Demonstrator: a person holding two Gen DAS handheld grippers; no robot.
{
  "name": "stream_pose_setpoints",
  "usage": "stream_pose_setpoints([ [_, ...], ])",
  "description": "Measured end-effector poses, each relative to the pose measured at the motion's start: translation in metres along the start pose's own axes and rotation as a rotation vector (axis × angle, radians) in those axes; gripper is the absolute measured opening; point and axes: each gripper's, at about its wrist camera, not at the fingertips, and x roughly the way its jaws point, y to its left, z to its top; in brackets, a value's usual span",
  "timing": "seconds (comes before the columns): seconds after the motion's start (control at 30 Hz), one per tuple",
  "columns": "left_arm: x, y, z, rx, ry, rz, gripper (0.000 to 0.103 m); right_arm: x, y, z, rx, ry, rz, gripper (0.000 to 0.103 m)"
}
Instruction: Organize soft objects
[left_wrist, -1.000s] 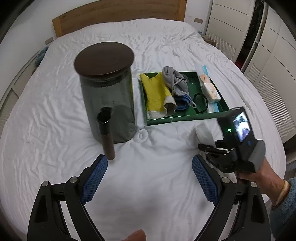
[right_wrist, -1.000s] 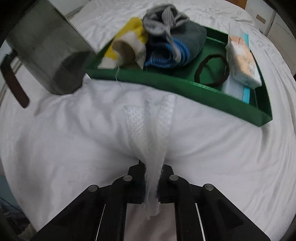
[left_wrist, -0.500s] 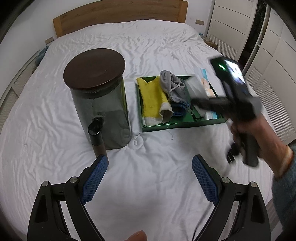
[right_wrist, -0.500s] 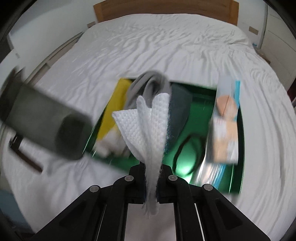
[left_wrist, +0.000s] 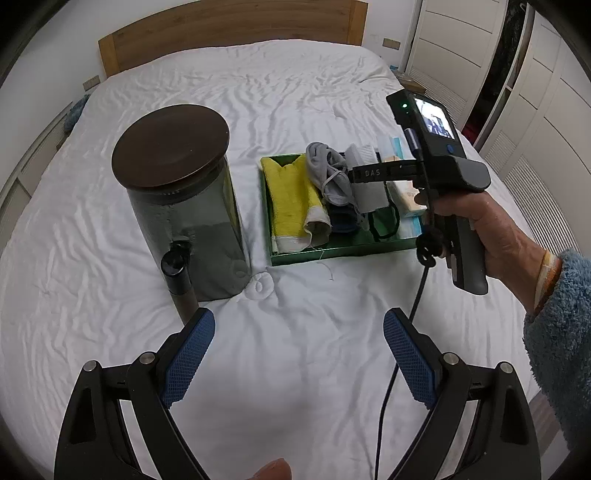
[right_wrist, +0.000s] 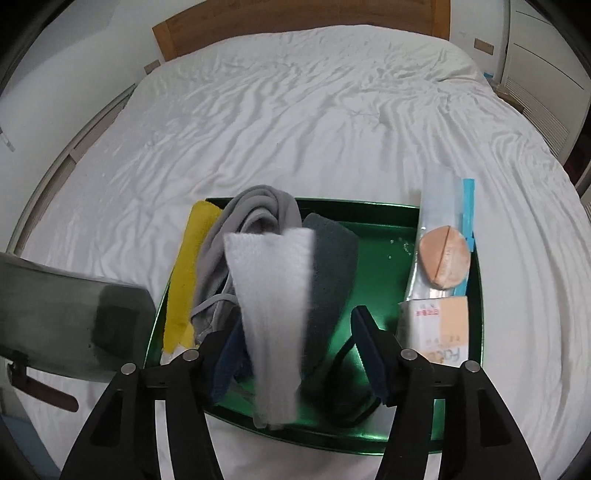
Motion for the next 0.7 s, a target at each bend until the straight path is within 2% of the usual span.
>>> stream_pose_setpoints([
  [0.17, -0.003, -0.001, -0.002, 0.008, 0.006, 0.004, 0.090, -0.018, -0.002, -0.003, 0.017, -0.021, 0.018, 0.059],
  [0.43, -0.014, 0.001, -0.006, -0.008, -0.017, 0.002, 0.090, -0.048, -0.021, -0.006, 0.096, -0.075, -0.029, 0.059],
  [0.57, -0.025, 0.007, -0.006, -0.032, -0.044, 0.004, 0.090, -0.077, -0.018, -0.025, 0.105, -0.099, -0.023, 0.059],
  [0.7, -0.040, 0.013, -0.004, -0.057, -0.071, -0.005, 0.090, -0.121, 0.005, -0.060, 0.050, -0.126, -0.037, 0.060],
])
